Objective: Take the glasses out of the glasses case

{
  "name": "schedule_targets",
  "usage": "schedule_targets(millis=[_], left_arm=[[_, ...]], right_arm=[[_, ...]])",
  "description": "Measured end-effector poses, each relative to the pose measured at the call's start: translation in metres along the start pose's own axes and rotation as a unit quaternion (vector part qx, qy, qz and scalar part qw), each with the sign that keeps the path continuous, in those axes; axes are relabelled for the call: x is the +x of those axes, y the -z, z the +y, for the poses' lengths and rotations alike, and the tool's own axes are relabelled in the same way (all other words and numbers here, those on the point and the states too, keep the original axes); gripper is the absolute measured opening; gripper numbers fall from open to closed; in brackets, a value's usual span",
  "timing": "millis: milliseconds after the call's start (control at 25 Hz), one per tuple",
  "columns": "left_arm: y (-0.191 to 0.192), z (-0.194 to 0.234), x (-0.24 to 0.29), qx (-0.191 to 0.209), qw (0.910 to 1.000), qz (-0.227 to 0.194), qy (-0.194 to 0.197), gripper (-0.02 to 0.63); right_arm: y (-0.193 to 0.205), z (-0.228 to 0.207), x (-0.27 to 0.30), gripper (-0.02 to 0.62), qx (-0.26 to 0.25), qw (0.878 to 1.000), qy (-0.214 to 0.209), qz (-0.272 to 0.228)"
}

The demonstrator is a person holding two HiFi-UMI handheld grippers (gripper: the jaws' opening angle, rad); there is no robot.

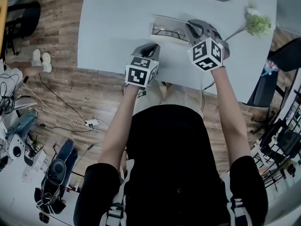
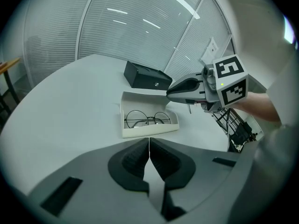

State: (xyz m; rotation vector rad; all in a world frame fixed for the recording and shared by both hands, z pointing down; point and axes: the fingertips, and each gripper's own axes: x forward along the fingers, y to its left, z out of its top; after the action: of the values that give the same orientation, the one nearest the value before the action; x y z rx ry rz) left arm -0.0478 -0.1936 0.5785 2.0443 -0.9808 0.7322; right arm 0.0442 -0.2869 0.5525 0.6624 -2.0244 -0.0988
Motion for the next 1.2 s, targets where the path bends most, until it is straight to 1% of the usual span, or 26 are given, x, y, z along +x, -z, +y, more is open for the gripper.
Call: schedule_targets(millis=[240, 400, 560, 680, 880, 1040, 1200], left_arm=[[0.002, -0.003, -0.008, -0.003, 1.0000, -0.008, -0.005, 0.025], [0.005, -0.009, -0.013, -0.005, 0.9999, -0.012, -0.007, 0.025], [0.007, -0.015, -0.019, -0.009, 0.9997, -0.019, -0.009, 0.025], [0.012, -0.017, -0.023, -0.015, 0.9996, -0.021, -0.008, 0.025], [0.022, -0.020, -0.025, -0.024, 0.9995, -0.021, -0.007, 0.025], [0.027, -0.018, -0.028, -0.028, 0.9994, -0.019, -0.006, 0.025], [0.029, -0.013, -0.029, -0.031, 0.9994, -0.016, -0.007, 0.025]], right_arm=[[-0.009, -0.001, -0.014, 0.054, -0.005, 1.000, 0.007, -0.010], [-0.021, 0.007, -0.026, 0.055, -0.013, 1.000, 0.002, -0.026], [-0.031, 0.023, -0.030, 0.055, -0.022, 0.999, -0.017, -0.037], [-0.036, 0.038, -0.028, 0.064, -0.021, 0.998, -0.040, -0.041], [-0.034, 0.056, -0.016, 0.084, -0.019, 0.997, -0.073, -0.034], [-0.035, 0.065, -0.005, 0.104, -0.018, 0.996, -0.088, -0.025], [-0.035, 0.069, 0.009, 0.106, -0.015, 0.995, -0.101, -0.018]])
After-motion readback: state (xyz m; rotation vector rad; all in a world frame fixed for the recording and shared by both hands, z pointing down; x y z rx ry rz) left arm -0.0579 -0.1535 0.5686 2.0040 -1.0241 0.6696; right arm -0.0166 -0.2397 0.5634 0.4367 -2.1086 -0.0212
